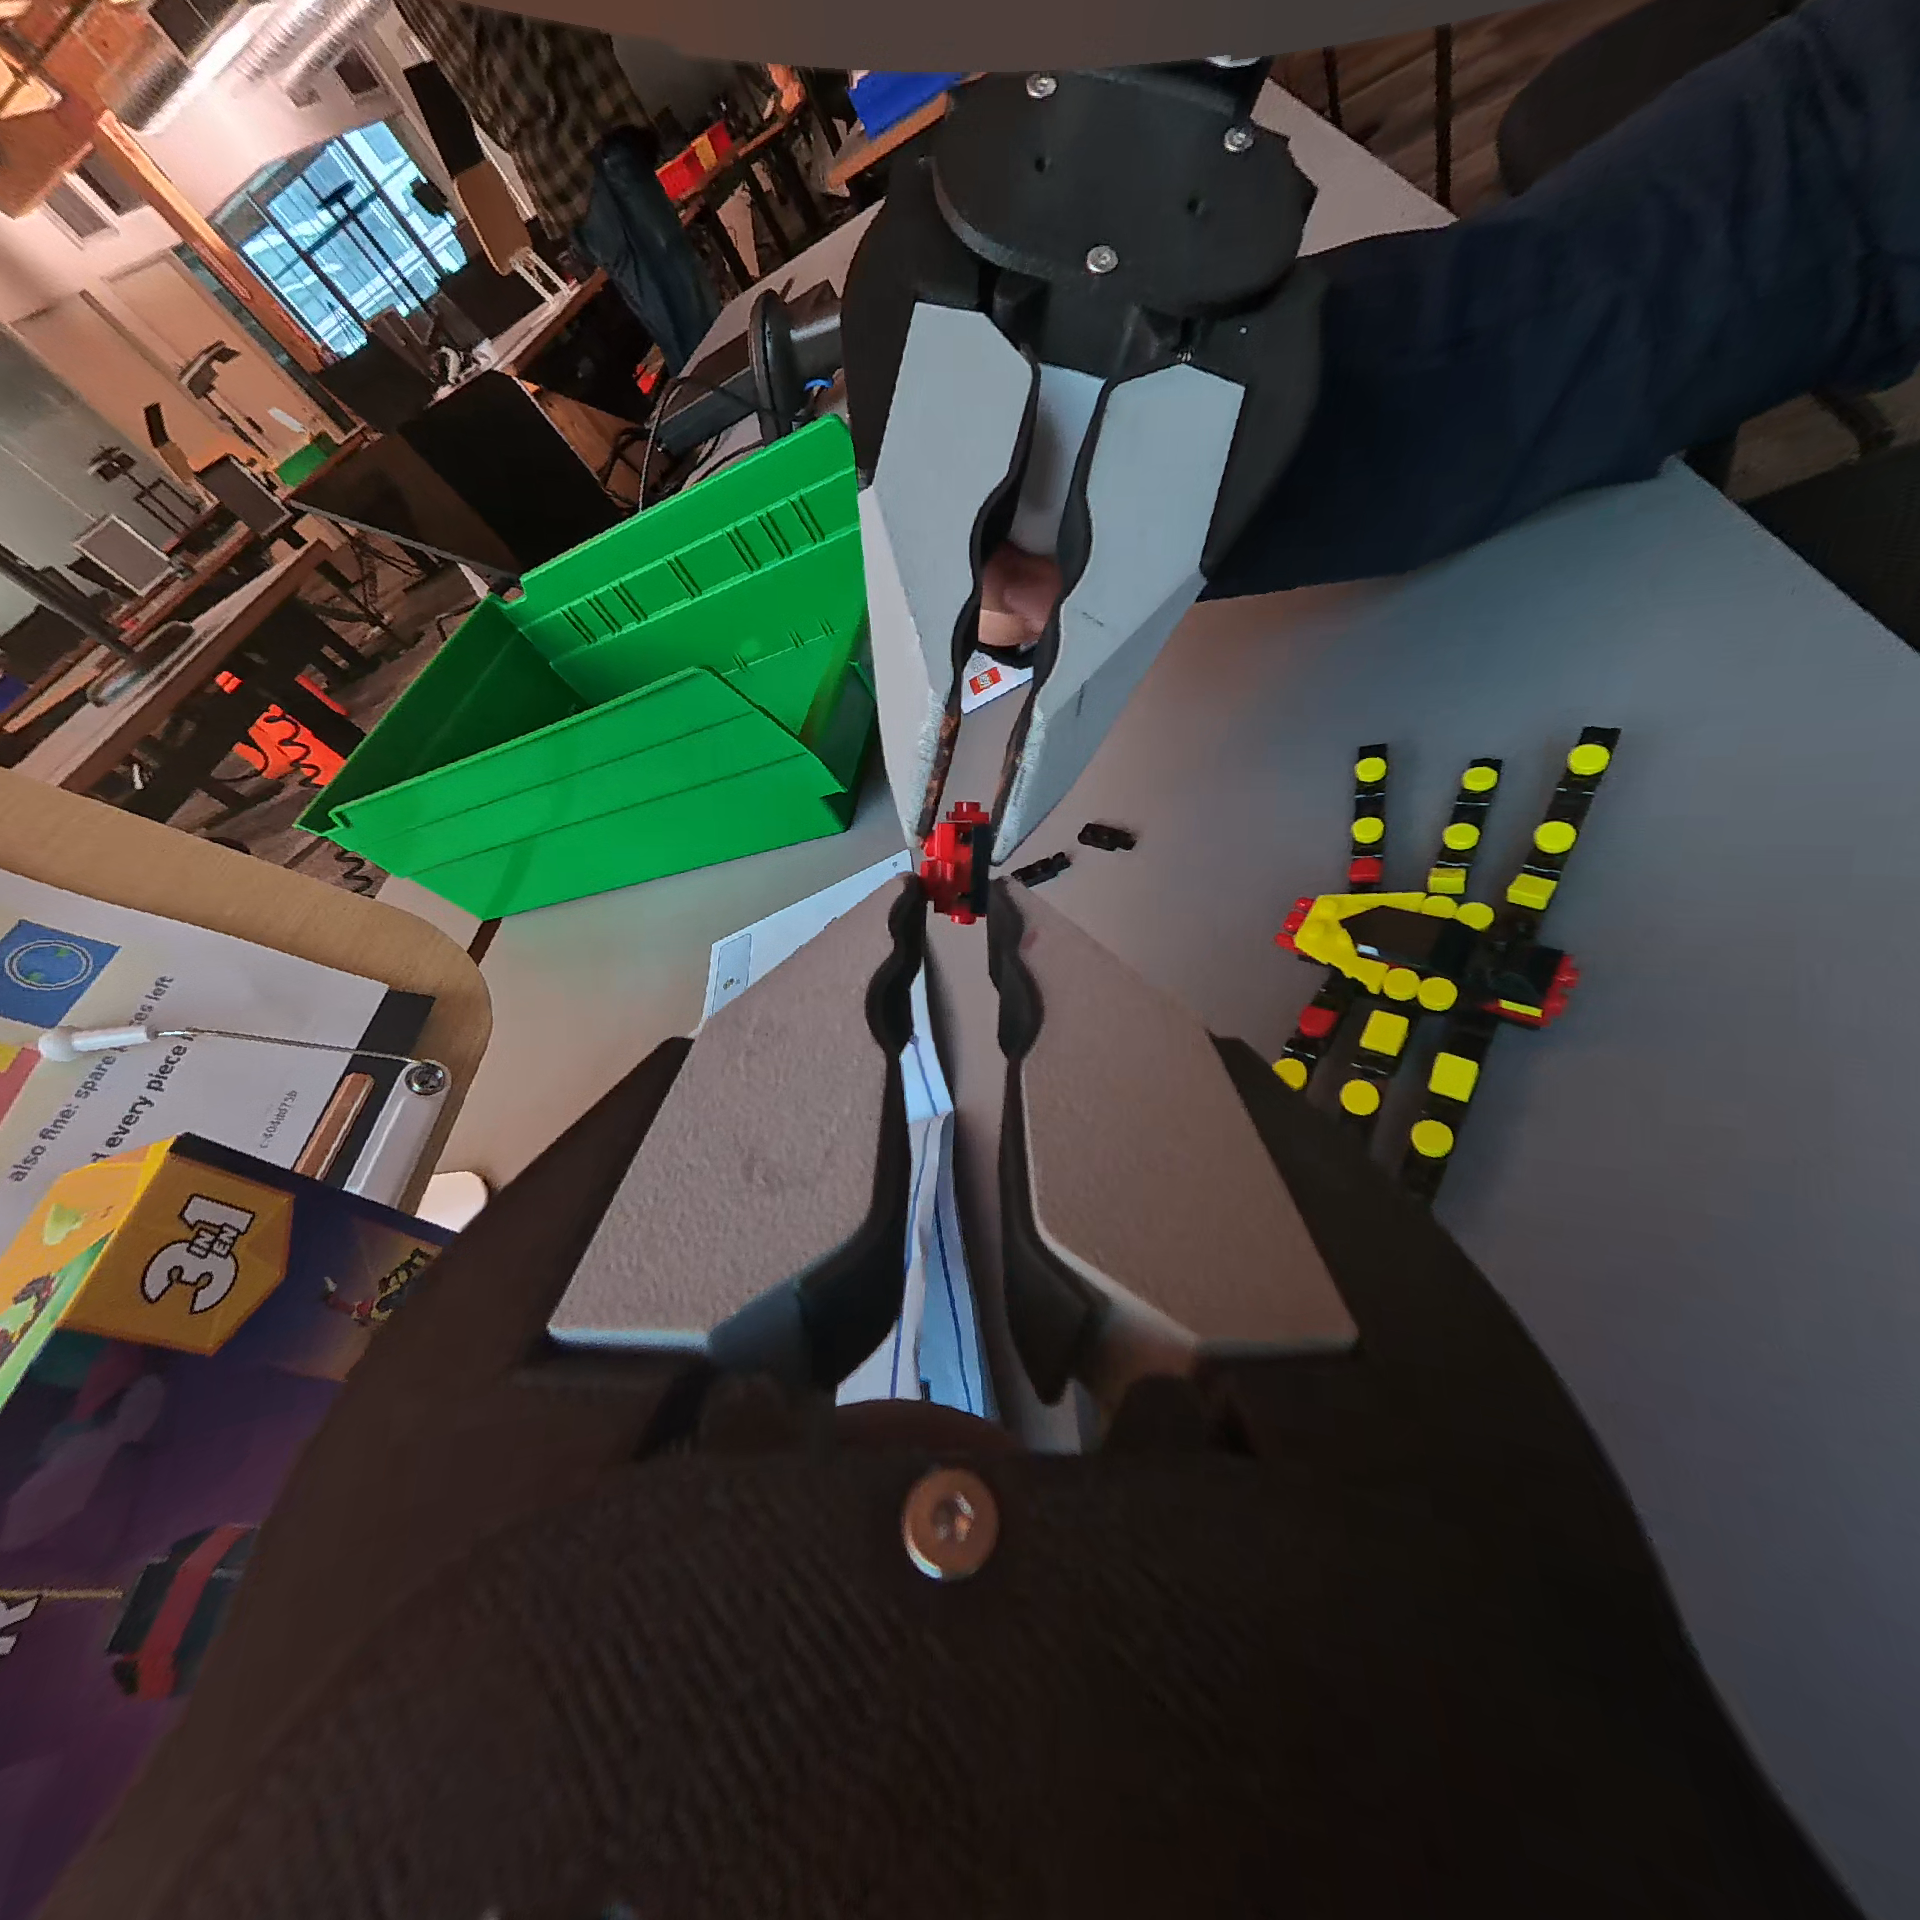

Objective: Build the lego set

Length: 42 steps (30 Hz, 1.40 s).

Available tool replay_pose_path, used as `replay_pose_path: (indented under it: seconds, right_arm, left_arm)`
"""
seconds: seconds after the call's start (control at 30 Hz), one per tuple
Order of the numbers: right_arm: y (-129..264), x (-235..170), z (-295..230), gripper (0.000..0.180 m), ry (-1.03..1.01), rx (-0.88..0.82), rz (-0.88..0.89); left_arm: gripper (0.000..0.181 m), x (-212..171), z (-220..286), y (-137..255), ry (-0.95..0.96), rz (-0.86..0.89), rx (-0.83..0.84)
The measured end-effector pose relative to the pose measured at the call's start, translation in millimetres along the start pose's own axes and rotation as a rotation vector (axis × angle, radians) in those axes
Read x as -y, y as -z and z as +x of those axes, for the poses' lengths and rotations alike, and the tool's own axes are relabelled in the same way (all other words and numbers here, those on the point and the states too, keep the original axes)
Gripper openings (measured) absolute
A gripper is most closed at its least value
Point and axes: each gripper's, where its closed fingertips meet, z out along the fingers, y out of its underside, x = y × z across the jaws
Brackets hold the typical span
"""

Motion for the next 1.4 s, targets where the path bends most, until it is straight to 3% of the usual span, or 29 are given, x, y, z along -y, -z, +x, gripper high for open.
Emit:
replay_pose_path:
  seconds: [0.4, 0.63, 0.93, 1.2, 1.4]
  right_arm:
    - [10, 8, 6, 0.008, -0.12, 0.046, 0.231]
    - [0, -9, 0, 0.008, -0.018, 0.026, 0.081]
    - [-4, -22, -2, 0.008, 0.072, 0.002, -0.011]
    - [-2, -23, 4, 0.008, 0.008, 0.004, -0.018]
    - [3, -4, 17, 0.008, -0.028, -0.064, 0.112]
  left_arm:
    - [0.009, 14, -4, 3, -0.04, -0.026, 0.063]
    - [0.008, -4, -2, 1, -0.061, -0.241, 0.075]
    - [0.008, -16, -4, -4, -0.157, -0.316, 0.135]
    - [0.007, -15, -9, -7, -0.147, -0.273, 0.195]
    - [0.009, 3, -18, -3, -0.101, -0.149, 0.211]
